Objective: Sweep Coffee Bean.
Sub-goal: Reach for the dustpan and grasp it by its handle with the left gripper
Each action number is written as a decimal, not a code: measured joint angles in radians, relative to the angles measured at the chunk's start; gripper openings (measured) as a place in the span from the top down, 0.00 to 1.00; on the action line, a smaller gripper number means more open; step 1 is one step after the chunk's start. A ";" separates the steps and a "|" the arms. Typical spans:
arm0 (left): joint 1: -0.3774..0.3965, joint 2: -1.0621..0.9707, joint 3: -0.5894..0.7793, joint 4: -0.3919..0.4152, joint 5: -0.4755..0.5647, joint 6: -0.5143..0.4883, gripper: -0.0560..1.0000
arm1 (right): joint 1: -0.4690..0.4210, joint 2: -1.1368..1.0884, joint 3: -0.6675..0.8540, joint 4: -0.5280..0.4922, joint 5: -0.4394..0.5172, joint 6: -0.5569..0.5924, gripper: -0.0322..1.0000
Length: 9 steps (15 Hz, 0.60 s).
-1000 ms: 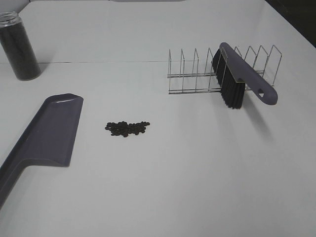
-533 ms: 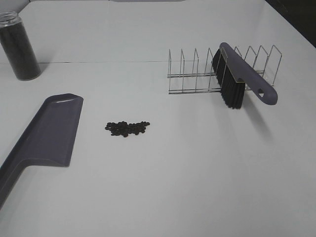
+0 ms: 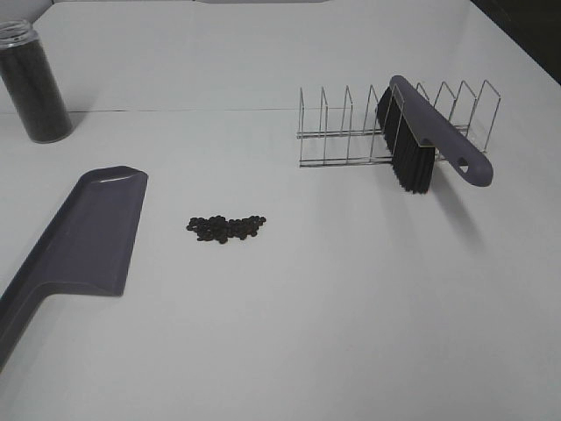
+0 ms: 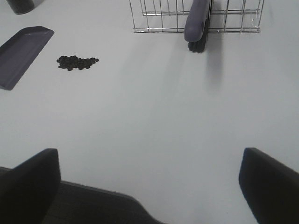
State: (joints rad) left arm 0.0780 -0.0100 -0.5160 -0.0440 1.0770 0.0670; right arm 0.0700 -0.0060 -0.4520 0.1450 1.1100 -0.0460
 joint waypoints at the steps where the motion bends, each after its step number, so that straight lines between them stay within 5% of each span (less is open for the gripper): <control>1: 0.000 0.000 0.000 0.000 0.000 0.000 0.01 | 0.000 0.000 0.000 -0.002 0.000 0.000 0.02; 9: 0.000 0.000 0.000 0.000 0.000 0.000 0.01 | 0.000 0.000 0.000 -0.018 0.000 0.000 0.02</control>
State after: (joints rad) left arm 0.0780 -0.0100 -0.5160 -0.0440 1.0770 0.0670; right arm 0.0700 -0.0060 -0.4520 0.1270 1.1100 -0.0460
